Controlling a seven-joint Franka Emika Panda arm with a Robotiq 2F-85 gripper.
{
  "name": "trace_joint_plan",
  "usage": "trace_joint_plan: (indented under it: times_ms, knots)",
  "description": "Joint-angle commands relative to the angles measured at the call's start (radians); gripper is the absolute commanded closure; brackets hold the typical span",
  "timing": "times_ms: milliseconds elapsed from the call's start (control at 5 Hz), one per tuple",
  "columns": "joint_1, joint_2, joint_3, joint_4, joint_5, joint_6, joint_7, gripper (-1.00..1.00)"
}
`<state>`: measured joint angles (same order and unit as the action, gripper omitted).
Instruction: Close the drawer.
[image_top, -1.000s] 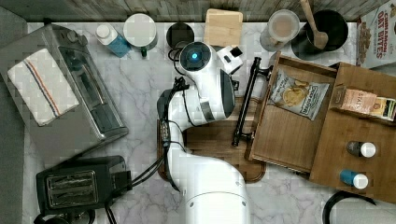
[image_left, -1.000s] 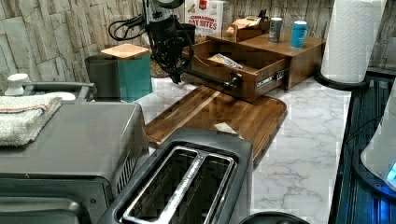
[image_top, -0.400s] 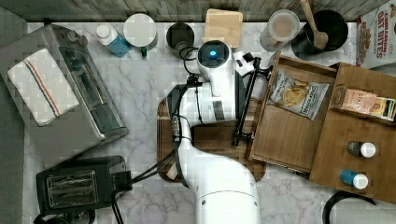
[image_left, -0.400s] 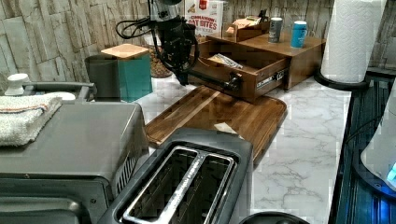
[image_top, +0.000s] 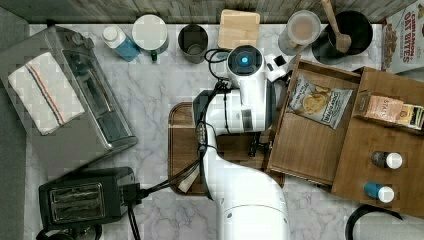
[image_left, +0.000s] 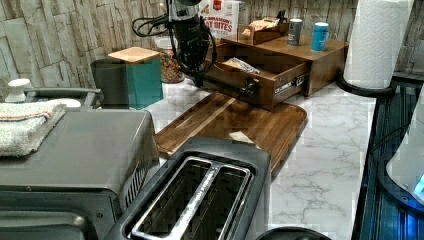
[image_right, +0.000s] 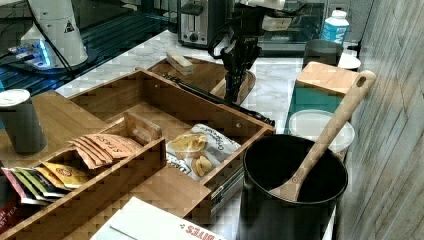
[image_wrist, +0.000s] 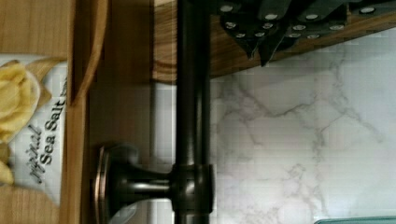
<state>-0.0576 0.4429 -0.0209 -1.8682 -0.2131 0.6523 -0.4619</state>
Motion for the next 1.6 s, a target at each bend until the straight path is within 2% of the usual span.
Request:
trace_joint_plan:
  times_ms: [200, 600, 800, 1000, 1200, 1400, 1600]
  knots:
    - [-0.099, -0.056, 0.019, -0.036, 0.076, 0.019, -0.185, 1.00]
    - [-0.137, -0.101, -0.011, -0.094, 0.054, 0.030, -0.269, 1.00]
    - [-0.149, -0.130, -0.060, -0.143, 0.005, 0.065, -0.281, 1.00]
    - [-0.219, -0.133, -0.096, -0.122, 0.065, 0.035, -0.317, 1.00]
    - [-0.229, -0.113, -0.184, -0.065, 0.072, -0.003, -0.429, 1.00]
    - [-0.313, -0.074, -0.181, -0.049, 0.076, 0.093, -0.540, 1.00]
    - [-0.358, -0.022, -0.218, 0.051, 0.135, 0.025, -0.647, 1.00]
